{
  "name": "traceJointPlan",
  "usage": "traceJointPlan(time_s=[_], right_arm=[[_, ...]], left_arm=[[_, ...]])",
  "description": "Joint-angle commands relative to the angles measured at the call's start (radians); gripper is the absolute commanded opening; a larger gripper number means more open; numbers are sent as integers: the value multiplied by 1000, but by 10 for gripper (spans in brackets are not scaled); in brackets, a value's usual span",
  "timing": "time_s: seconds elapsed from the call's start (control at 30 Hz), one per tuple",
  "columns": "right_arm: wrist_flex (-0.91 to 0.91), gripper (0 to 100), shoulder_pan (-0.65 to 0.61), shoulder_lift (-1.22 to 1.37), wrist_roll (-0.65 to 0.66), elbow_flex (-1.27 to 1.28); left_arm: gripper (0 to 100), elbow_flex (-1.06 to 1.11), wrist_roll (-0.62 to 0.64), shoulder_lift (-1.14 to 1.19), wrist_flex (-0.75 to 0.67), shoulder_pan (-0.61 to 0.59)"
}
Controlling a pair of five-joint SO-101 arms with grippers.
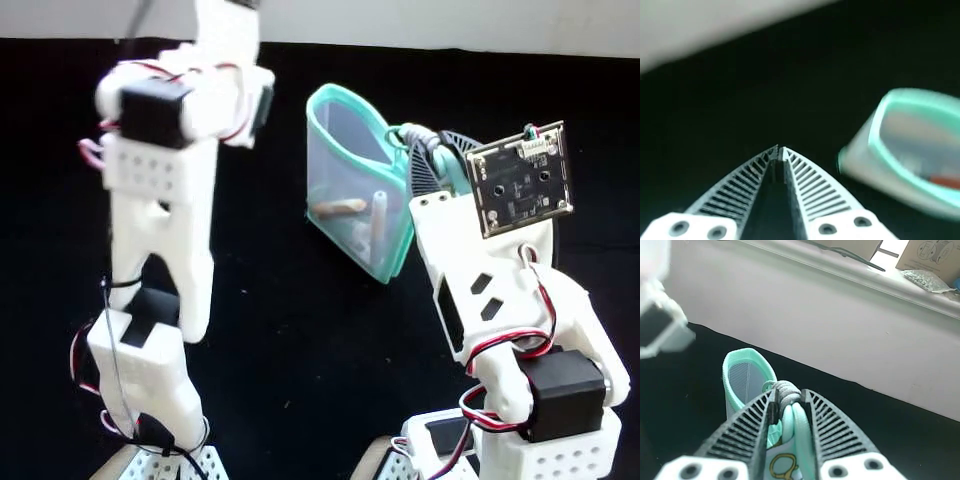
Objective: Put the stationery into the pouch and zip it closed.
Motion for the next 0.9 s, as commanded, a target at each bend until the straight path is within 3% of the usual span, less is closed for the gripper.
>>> traceJointPlan(time_s=[0.0, 0.2, 0.43, 0.87], right_arm=[[-30, 8, 4, 4, -9, -41], [-28, 8, 5, 4, -35, -44], [-27, 8, 5, 5, -38, -47], [-22, 8, 2, 4, -37, -73]], left_arm=[[8, 305, 12, -90, -3, 42], [8, 515, 58, -114, -160, 67], [8, 657, 89, -114, -445, 104], [8, 662, 91, -113, -617, 171]])
